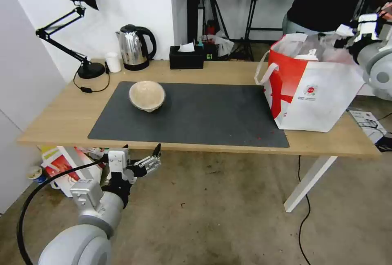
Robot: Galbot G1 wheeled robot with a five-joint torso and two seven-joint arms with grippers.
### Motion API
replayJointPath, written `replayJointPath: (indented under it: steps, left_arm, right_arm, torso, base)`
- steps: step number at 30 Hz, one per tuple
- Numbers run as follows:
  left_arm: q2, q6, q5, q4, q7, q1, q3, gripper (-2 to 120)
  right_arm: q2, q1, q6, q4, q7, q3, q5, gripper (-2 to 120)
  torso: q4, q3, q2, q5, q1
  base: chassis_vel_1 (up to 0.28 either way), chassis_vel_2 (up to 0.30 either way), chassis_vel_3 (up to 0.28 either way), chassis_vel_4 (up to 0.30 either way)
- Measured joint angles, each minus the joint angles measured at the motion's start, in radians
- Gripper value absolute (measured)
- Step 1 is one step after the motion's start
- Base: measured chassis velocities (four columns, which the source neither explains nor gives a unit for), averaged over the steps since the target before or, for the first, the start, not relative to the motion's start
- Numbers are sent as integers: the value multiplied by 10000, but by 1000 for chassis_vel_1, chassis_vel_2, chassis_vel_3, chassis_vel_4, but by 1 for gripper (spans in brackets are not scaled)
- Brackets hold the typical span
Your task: Pick up the trash from the table and place it into the takeout bag.
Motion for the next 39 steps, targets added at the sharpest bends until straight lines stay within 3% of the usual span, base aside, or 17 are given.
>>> replayJointPath:
  steps: [2, 3, 4, 7, 14, 20, 22, 27, 29, 31, 32, 39]
  left_arm:
    - [13, 0, 0, 0, 0, 4, -2, 100]
    - [56, 0, 0, 0, 1, 10, -8, 100]
    - [56, 0, 0, 0, 1, 10, -8, 100]
    - [94, 0, 23, 0, 1, 39, -49, 100]
    - [73, -29, 96, 0, 2, 78, -94, 100]
    - [-94, -59, 204, 0, 3, 224, -170, 100]
    - [-176, -79, 258, 0, 3, 305, -232, 100]
    - [-242, -111, 306, 0, 3, 344, -244, 100]
    - [-308, -153, 393, 0, 8, 387, -245, 100]
    - [-308, -159, 411, 0, 12, 395, -245, 100]
    - [-303, -175, 449, 0, 26, 414, -250, 100]
    - [-340, -212, 522, 0, 38, 469, -271, 100]
  right_arm:
    - [4, -158, 272, 166, -149, 135, 99, 100]
    - [-4, -530, 1221, 543, -694, 381, 179, 100]
    - [-4, -530, 1221, 543, -694, 381, 179, 100]
    - [-84, -1517, 2824, 1223, -1672, 885, 32, 100]
    - [53, -2604, 3668, 2369, -1552, 1308, 297, 100]
    - [432, -2899, 3957, 3527, -758, 1227, 101, 100]
    - [601, -3039, 4008, 4581, 251, 924, -456, 100]
    - [870, -3520, 4119, 5503, 1398, 688, -1202, 100]
    - [1201, -4569, 4327, 6025, 1941, 627, -2083, 100]
    - [1251, -4796, 4377, 6076, 1972, 627, -2278, 100]
    - [1404, -5502, 4550, 6220, 2157, 634, -3209, 100]
    - [1922, -7769, 4894, 6860, 2562, 707, -5740, 100]
  torso:
    - [0, 0, 0, 3, 0]
    - [3, -1, 0, -3, 0]
    - [3, -1, 0, -3, 0]
    - [3, 0, -1, 4, 0]
    - [0, -1, 1, -1, -1]
    - [3, 0, 0, -2, 0]
    - [3, -1, 0, -6, -1]
    - [5, -1, 0, -5, 0]
    - [0, -1, 0, 3, -1]
    - [1, -1, 0, 4, 0]
    - [1, 0, 0, 1, 0]
    - [1, -1, 1, 0, -1]
  base:
    - [0, 0, 0, 0]
    - [0, 0, 0, 0]
    - [0, 0, 0, 0]
    - [0, 0, 0, 0]
    - [0, 0, 0, 0]
    - [0, 0, 0, 0]
    - [0, 0, 0, 0]
    - [0, 0, 0, 0]
    - [0, 0, 0, 0]
    - [0, 0, 0, 0]
    - [0, 0, 0, 0]
    - [0, 0, 0, 0]
